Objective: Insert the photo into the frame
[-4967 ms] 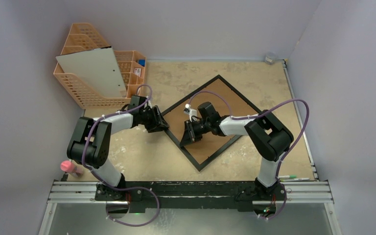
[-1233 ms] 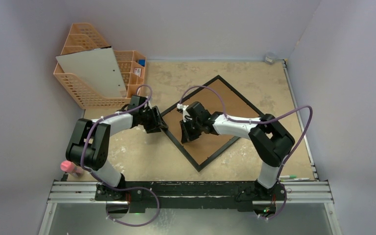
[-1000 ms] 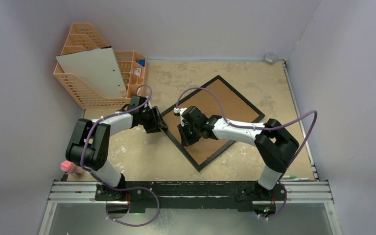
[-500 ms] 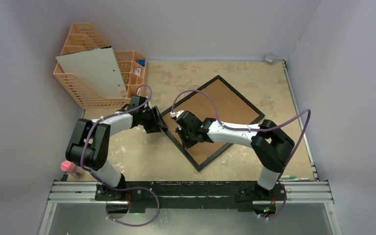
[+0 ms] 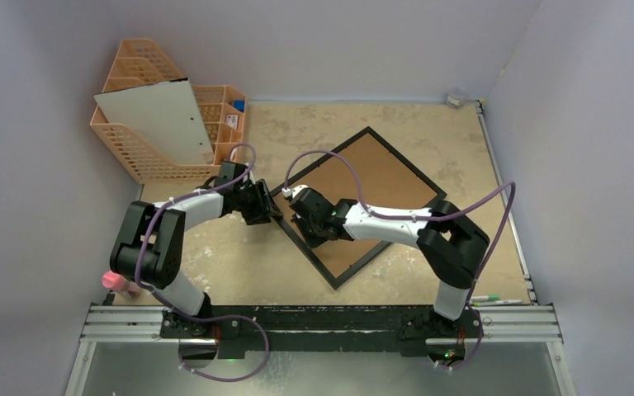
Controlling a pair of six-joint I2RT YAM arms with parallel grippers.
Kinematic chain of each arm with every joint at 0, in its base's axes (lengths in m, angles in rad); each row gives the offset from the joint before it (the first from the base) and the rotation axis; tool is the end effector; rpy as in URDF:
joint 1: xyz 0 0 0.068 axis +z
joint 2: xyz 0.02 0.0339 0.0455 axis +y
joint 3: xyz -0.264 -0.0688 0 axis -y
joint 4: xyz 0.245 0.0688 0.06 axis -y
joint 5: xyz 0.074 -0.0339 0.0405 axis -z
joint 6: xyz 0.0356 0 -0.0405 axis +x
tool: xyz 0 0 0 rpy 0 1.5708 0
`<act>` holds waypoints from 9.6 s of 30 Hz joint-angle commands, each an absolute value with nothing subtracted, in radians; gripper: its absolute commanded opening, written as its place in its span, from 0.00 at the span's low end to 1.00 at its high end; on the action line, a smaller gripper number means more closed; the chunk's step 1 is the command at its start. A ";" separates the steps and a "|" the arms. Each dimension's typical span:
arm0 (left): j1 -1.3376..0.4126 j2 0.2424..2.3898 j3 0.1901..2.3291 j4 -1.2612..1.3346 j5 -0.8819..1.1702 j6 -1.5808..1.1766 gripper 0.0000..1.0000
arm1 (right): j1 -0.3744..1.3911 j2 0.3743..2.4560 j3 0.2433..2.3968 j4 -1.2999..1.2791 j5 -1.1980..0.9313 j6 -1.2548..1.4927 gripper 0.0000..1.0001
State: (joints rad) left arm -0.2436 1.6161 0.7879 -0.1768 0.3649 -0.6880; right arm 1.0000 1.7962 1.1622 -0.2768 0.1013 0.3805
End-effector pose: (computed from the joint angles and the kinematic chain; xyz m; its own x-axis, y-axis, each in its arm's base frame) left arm 0.2874 -0.0845 0.1468 -0.8938 -0.3891 -0.2228 -0.2027 0.7940 -0.5731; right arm 0.2078 0.3170 0.1876 -0.6948 -0.3982 -0.5989 -0.5877 0.7944 0.1535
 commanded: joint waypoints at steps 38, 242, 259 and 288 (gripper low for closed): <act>-0.242 1.630 0.772 -0.272 0.259 -0.657 0.46 | 0.976 1.677 1.031 -0.285 0.051 0.388 0.18; -0.284 1.249 0.701 -0.508 -0.070 -0.687 0.65 | 0.921 2.323 2.069 -0.908 0.434 0.934 0.63; -0.284 1.295 0.695 -0.476 0.012 -0.670 0.65 | 0.925 2.304 1.956 -1.041 0.461 0.912 0.30; -0.284 1.309 0.617 -0.268 0.319 -0.687 0.70 | 0.918 2.242 1.869 -0.971 0.325 0.971 0.00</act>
